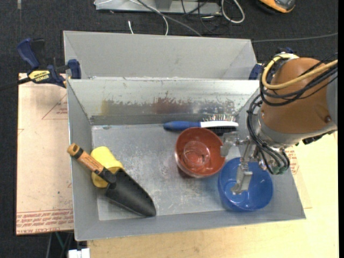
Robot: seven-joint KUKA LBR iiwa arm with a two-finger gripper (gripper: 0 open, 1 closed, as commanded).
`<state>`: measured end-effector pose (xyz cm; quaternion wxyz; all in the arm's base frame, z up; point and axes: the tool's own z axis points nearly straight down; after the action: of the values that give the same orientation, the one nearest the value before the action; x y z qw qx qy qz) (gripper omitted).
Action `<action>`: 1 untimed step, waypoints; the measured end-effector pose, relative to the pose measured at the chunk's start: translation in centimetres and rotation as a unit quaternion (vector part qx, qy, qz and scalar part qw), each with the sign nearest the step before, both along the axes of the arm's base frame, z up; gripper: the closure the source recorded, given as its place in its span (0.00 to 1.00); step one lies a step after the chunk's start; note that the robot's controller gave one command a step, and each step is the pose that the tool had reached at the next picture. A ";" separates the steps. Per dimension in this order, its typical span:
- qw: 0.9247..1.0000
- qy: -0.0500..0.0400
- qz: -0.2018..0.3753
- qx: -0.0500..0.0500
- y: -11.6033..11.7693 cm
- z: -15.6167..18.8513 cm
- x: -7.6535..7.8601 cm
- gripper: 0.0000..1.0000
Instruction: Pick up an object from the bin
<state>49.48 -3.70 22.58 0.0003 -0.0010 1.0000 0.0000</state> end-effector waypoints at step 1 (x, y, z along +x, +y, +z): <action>0.998 0.000 0.065 0.000 0.1 -6.9 2.0 0.00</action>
Offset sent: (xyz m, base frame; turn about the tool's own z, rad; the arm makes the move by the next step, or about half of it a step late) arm 0.0162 -0.0040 -0.0763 -0.1101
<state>51.44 -3.59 15.70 0.0000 -0.0658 0.9978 0.0005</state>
